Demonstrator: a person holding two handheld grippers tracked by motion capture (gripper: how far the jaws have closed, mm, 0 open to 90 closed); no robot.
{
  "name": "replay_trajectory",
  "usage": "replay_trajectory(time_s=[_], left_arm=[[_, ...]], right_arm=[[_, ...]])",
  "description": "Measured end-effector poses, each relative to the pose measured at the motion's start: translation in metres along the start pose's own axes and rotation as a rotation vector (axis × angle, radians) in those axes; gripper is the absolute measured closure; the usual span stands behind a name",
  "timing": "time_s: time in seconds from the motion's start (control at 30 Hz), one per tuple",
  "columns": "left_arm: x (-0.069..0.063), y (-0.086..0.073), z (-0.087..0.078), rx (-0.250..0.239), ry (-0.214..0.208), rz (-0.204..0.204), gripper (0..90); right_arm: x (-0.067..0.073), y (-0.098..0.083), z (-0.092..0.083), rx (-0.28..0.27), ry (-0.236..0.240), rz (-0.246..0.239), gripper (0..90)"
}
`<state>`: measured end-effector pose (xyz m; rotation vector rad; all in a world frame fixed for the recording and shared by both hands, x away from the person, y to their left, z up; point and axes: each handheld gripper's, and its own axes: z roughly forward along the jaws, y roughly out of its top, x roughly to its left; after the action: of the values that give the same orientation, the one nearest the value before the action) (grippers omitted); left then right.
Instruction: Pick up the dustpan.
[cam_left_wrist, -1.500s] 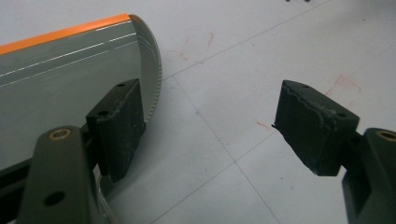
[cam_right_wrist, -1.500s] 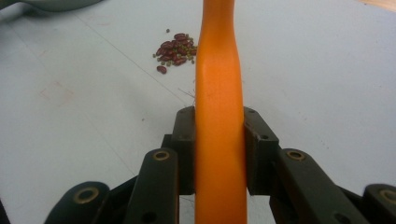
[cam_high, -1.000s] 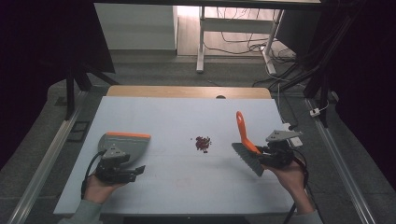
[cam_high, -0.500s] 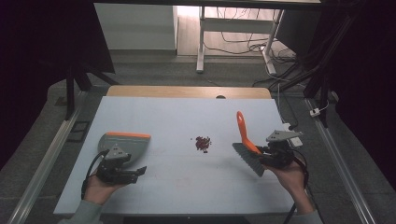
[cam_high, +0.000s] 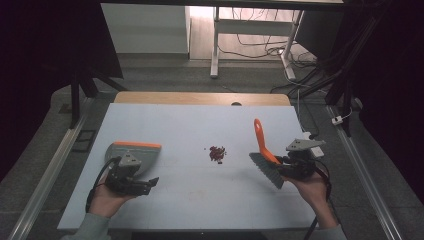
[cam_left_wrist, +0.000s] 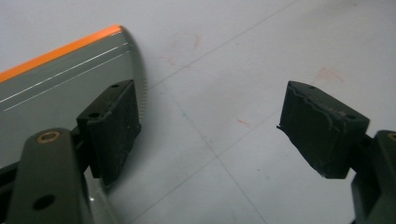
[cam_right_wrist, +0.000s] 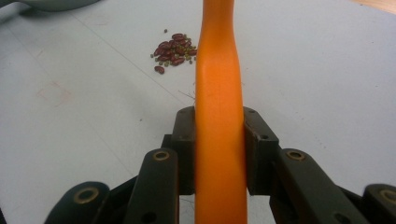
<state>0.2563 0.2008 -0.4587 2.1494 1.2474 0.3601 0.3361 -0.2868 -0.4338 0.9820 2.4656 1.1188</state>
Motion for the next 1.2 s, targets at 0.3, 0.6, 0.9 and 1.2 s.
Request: replay_trajectory(time_s=[0.3,0.6,0.9,1.2], left_arm=[[0.017,0.007,0.004,0.031,-0.022,-0.113,20.5],[0.042,-0.004,-0.015,0.003,0.017,-0.211,21.0],[0.056,-0.017,-0.019,0.051,0.057,-0.264,21.8],[0.066,-0.034,-0.025,0.079,0.057,-0.304,21.6]], right_arm=[[-0.002,0.001,0.001,0.003,-0.004,-0.003,70.4],[-0.001,0.001,0.001,0.006,-0.011,-0.006,70.4],[0.002,0.001,0.004,0.016,-0.006,-0.012,70.4],[0.001,0.0,0.003,0.017,-0.011,-0.006,70.4]])
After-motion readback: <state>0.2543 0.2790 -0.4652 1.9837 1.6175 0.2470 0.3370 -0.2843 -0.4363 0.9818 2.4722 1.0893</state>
